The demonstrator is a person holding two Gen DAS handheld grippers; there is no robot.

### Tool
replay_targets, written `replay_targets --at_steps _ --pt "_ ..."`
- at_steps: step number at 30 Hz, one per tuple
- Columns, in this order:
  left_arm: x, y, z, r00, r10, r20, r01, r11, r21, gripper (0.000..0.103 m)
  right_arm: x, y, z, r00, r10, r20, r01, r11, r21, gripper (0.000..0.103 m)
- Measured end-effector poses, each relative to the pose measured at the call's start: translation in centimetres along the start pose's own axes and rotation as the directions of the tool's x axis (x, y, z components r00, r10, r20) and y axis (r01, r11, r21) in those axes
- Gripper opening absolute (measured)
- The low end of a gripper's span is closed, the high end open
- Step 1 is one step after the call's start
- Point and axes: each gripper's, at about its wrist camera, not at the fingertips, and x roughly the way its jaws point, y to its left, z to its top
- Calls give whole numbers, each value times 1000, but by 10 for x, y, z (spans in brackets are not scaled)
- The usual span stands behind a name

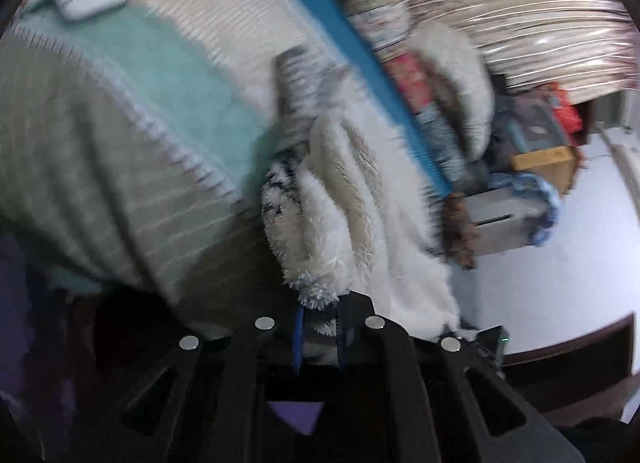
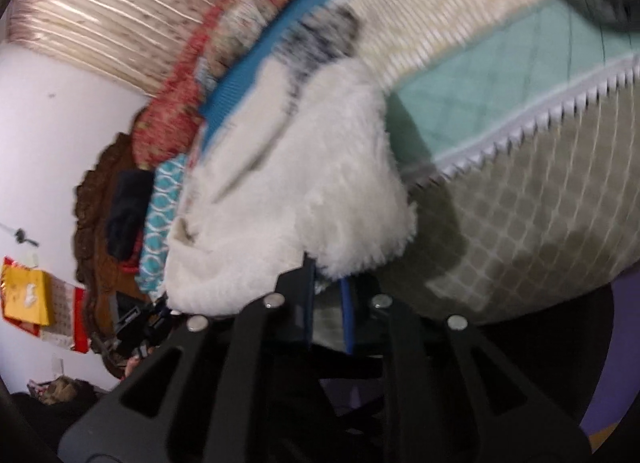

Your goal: Fold large clothes

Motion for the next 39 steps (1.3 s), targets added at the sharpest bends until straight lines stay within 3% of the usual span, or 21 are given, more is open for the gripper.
replay_targets --at_steps 1,3,4,9,12,14,15,17,18,23,27,28,30,33,36,39 --pt "4 4 -1 1000 15 -7 -15 1000 -16 93 4 -6 0 1000 -7 -11 7 1000 18 28" --pt "8 7 -3 1000 10 -3 -10 999 -51 92 6 -15 -2 1000 12 -16 -11 997 76 63" --pt "6 4 -3 1000 -6 7 6 999 -44 91 -1 -18 -3 999 33 12 -34 995 96 70" --pt "1 -1 -1 998 -53 20 54 998 -25 82 -35 -16 8 995 7 104 -9 1000 17 83" --pt "18 7 -2 999 -44 -29 42 997 -59 81 -23 -21 16 997 3 71 -5 1000 25 83" --pt "31 16 -4 995 -79 -61 73 993 -96 81 -3 -26 17 1000 6 19 -7 999 35 83" --pt "36 22 -6 993 -98 -72 87 987 -137 81 8 -27 16 1000 2 -18 -2 999 38 75" --pt "35 24 -11 983 -170 -64 156 970 -184 88 15 -23 14 999 25 -41 -24 999 21 23" --pt "29 21 -12 977 -207 -44 195 962 -190 91 21 -22 16 988 120 -100 -115 992 54 15" --pt "-5 -6 6 933 -354 71 361 912 -195 92 -1 13 36 956 283 -78 -282 959 22 15" --pt "-11 -34 43 891 -433 138 452 875 -172 92 -12 41 91 927 376 6 -376 927 11 15" --pt "-9 -39 52 887 -438 147 459 872 -172 92 -8 47 108 922 387 20 -387 922 17 15" --pt "1 -49 84 885 -430 179 459 870 -179 92 5 63 147 916 399 45 -400 917 17 15" --pt "11 -58 126 896 -376 235 419 892 -171 92 40 84 204 926 371 65 -372 928 5 15" --pt "39 -57 175 924 -274 266 335 917 -217 92 86 87 251 951 293 96 -299 953 53 18" --pt "81 -54 215 956 -161 246 220 947 -235 92 133 71 280 974 197 116 -211 969 127 21"
